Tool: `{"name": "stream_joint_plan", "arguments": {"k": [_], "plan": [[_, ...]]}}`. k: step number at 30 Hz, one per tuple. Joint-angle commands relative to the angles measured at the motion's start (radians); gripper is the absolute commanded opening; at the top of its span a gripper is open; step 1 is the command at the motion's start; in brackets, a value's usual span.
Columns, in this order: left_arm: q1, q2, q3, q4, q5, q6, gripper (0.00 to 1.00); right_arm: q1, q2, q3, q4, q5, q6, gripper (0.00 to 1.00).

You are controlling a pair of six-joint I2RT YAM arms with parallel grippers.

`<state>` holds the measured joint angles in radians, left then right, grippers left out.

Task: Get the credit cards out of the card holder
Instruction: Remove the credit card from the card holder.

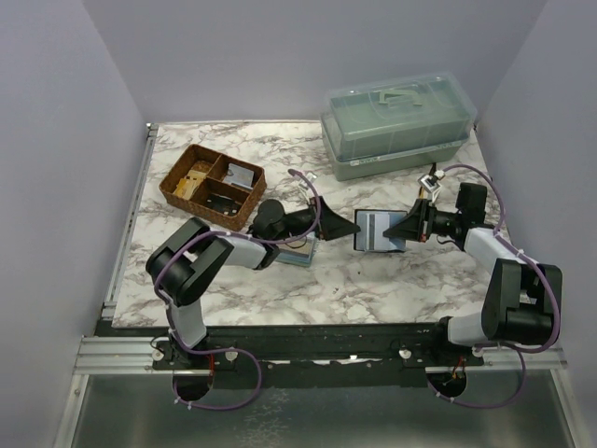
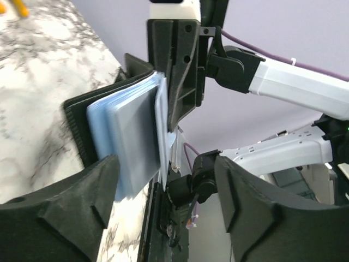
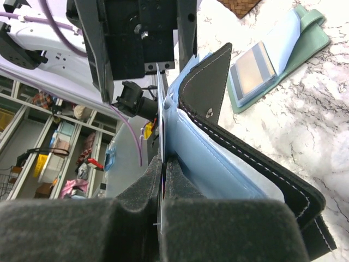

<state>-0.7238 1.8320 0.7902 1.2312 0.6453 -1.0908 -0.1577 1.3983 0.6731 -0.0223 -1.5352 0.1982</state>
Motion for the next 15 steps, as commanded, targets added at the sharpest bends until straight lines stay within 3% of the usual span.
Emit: {"name": "stream_joint_plan", "arguments": {"k": [1, 2, 3, 15], "plan": [[0.069, -0.101, -0.119, 0.025, -0.029, 0.024, 0.88, -0.006, -0.013, 0.005, 0.044, -0.114, 0.022, 0.00], [0.076, -0.118, -0.139, 0.025, -0.044, 0.032, 0.97, -0.006, -0.013, 0.004, 0.047, -0.120, 0.023, 0.00], [0.078, -0.130, -0.158, 0.023, -0.064, 0.039, 0.99, -0.006, -0.014, 0.004, 0.047, -0.127, 0.023, 0.00], [0.041, -0.002, -0.095, 0.014, -0.034, 0.029, 0.99, -0.006, -0.019, 0.003, 0.055, -0.165, 0.030, 0.00]]}}
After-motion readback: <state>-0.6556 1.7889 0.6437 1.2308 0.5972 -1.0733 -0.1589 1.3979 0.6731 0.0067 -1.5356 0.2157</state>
